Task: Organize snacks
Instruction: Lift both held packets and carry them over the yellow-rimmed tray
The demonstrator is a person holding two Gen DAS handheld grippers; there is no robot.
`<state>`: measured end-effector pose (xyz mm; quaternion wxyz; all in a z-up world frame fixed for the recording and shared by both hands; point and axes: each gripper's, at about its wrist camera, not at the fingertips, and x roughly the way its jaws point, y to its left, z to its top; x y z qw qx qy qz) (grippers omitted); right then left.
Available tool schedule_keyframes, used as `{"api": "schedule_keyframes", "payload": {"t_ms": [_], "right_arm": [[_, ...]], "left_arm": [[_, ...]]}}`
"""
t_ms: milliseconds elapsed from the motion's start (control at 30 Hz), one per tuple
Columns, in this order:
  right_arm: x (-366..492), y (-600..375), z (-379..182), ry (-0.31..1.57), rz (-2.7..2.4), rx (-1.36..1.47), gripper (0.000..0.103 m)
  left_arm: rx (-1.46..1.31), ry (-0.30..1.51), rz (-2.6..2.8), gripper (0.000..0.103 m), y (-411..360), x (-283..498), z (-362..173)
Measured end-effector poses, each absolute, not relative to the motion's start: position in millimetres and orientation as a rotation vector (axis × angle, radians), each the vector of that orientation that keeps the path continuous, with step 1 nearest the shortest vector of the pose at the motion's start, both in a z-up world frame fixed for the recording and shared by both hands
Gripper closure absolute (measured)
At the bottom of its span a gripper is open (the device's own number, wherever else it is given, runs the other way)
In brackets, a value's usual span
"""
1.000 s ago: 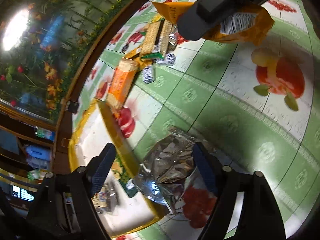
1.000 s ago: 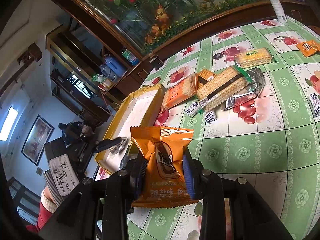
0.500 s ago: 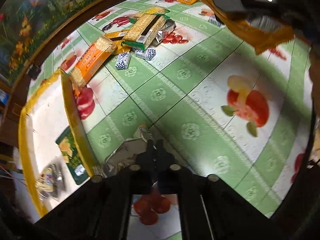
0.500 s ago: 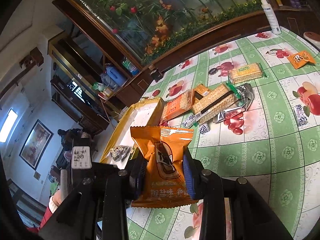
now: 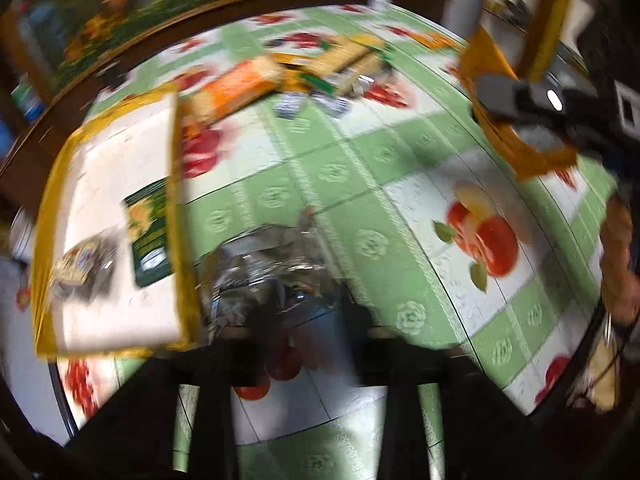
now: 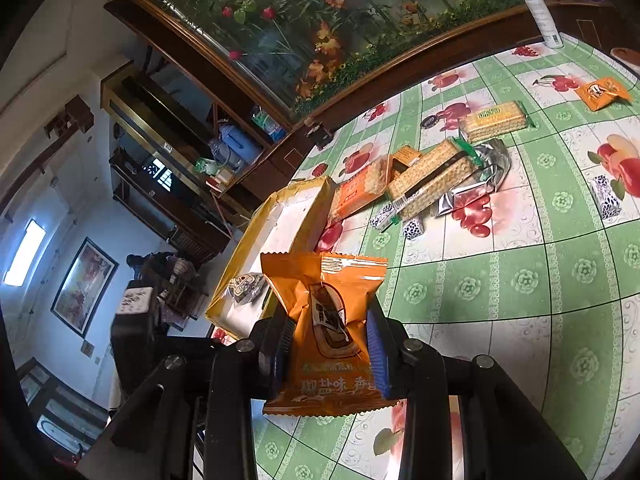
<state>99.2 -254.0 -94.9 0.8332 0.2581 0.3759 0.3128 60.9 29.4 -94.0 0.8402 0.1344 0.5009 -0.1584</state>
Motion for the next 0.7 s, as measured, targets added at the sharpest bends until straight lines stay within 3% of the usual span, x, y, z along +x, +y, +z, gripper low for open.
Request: {"api": "schedule_keyframes", "payload": {"t_ms": [33,333,700], "right_arm": [[99.3,-253.1,-96.0,0.798,0.668,0.550,0.068],[96.6,-248.7,-97.9,0.801,0.695,0.550,0.068],[104.1,-264.7,-110.8,0.825,0.652,0.565,0.068]], "left_arm": [[0.237,1.031,-0.289,0.021,32.3,58.0,-91.1],[0.001,1.036,0.051,0.020,42.4,64.8,-122.8],[-0.049,1.047,0.092,0.020,20.0,114.4,-133.1]]}}
